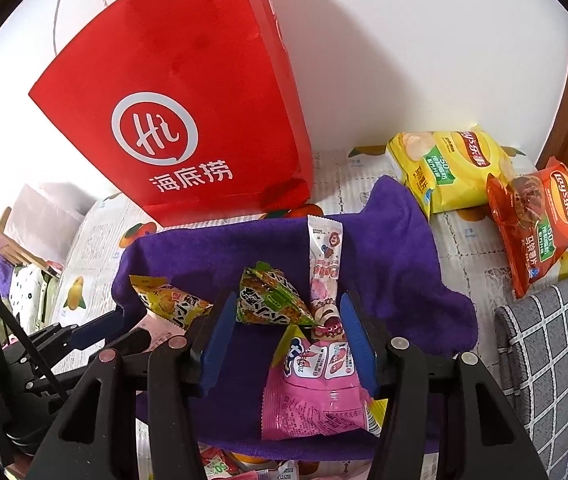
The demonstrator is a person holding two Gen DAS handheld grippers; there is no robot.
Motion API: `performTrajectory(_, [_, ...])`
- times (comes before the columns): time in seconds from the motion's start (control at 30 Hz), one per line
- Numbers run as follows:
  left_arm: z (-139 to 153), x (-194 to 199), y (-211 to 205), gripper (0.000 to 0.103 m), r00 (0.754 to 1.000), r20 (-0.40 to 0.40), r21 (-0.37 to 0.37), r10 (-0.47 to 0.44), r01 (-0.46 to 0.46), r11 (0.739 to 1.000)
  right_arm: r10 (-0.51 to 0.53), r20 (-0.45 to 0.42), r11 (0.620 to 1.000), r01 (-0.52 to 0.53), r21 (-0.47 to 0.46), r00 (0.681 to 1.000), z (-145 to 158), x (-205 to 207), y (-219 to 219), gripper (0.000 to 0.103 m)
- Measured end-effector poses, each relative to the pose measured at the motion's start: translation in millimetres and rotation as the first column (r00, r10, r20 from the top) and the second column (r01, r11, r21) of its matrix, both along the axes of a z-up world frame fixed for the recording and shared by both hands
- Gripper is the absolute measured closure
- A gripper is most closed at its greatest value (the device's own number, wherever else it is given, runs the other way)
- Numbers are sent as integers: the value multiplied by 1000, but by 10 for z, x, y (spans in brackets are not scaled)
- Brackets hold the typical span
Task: Organize snacks
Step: 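Lower the wafer packet onto the towel and open the left tool, then reach the right tool to the pink silver-banded packet and grasp it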
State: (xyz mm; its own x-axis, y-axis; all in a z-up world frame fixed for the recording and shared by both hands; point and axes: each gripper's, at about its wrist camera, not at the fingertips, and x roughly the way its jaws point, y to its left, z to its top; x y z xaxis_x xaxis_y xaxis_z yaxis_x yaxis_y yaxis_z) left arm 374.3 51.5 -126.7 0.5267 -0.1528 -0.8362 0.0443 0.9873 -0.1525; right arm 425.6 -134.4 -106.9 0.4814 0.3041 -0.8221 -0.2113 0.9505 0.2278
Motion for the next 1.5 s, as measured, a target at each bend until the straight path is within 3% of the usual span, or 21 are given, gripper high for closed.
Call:
performTrajectory(0.43, [188,-84,8,53,999,54,22,7,-8,1000,9,62,1000,-10,9,998,195,-205,14,49])
performTrajectory(0.83, [591,-410,-81,53,983,176,40,-43,37,999,-48,117,997,55,-51,992,332,-930,-320,49])
performTrajectory(0.93, [617,-497,-102,53,984,175,57,-35,26,998,-59,96,997,62,-36,994,270,-1164,-451,49])
performTrajectory(1.03, [579,-618,-74,53,987,162,13,-16,14,1000,-34,67,999,35,-18,997,154,-1349,-493,49])
performTrajectory(1.17, [414,-793,-83,53,995,102,-32,-11,14,999,15,61,998,-11,-69,998,-5,-1561,-405,49])
performTrajectory(1.23, [347,-874,-102,53,997,82,-16,-9,10,1000,57,62,996,-53,-71,996,-67,-1621,-339,49])
performTrajectory(1.33, [279,-995,-96,53,998,67,2,1,-1,1000,95,54,994,-92,-67,994,-211,-1644,-243,36])
performTrajectory(1.5, [201,-1123,-79,53,999,50,7,-6,6,1000,86,27,994,-84,-69,996,-499,-1535,-177,35])
